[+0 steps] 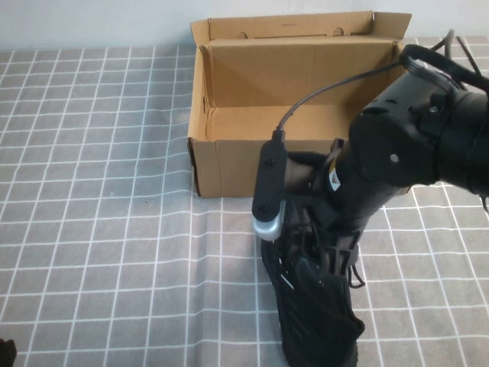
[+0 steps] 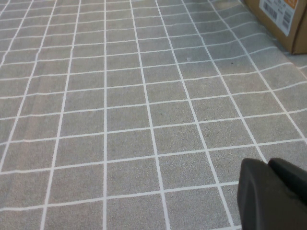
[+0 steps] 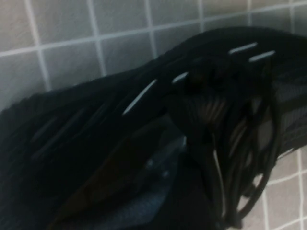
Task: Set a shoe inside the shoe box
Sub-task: Pick up the shoe from the table
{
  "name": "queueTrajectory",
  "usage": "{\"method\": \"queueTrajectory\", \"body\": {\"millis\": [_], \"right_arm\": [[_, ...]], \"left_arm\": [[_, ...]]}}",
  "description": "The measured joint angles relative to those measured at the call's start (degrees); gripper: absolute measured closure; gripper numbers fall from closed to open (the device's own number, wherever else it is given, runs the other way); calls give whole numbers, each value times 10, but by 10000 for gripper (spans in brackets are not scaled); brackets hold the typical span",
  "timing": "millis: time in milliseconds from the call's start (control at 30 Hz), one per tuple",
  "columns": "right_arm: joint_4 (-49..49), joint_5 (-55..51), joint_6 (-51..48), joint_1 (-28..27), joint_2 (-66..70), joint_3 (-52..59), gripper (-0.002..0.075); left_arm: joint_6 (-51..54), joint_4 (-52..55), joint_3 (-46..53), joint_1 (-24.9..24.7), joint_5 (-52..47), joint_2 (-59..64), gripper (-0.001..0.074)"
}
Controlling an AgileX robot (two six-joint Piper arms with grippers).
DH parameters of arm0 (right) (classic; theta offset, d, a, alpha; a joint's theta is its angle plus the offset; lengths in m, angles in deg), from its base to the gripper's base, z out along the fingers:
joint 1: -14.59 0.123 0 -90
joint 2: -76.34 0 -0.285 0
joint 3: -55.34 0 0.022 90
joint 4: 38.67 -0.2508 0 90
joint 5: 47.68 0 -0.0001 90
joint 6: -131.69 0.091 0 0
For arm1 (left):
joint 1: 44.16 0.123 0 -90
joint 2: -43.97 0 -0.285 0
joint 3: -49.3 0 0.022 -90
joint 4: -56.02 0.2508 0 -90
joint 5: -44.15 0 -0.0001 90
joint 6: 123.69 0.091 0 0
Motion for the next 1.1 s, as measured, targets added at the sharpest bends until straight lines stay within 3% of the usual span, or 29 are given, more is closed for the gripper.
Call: {"method": "queueTrajectory", "body": {"millis": [567,967,1100], "right_arm": [[37,16,0,0,37,-1,275],[41,16,0,4,56,-2,454],[41,9,17,4,56,-2,619]], "left_arm": [[0,0,0,0,0,0,736],[0,0,0,0,0,0,736],[0,0,0,0,0,0,736]]}}
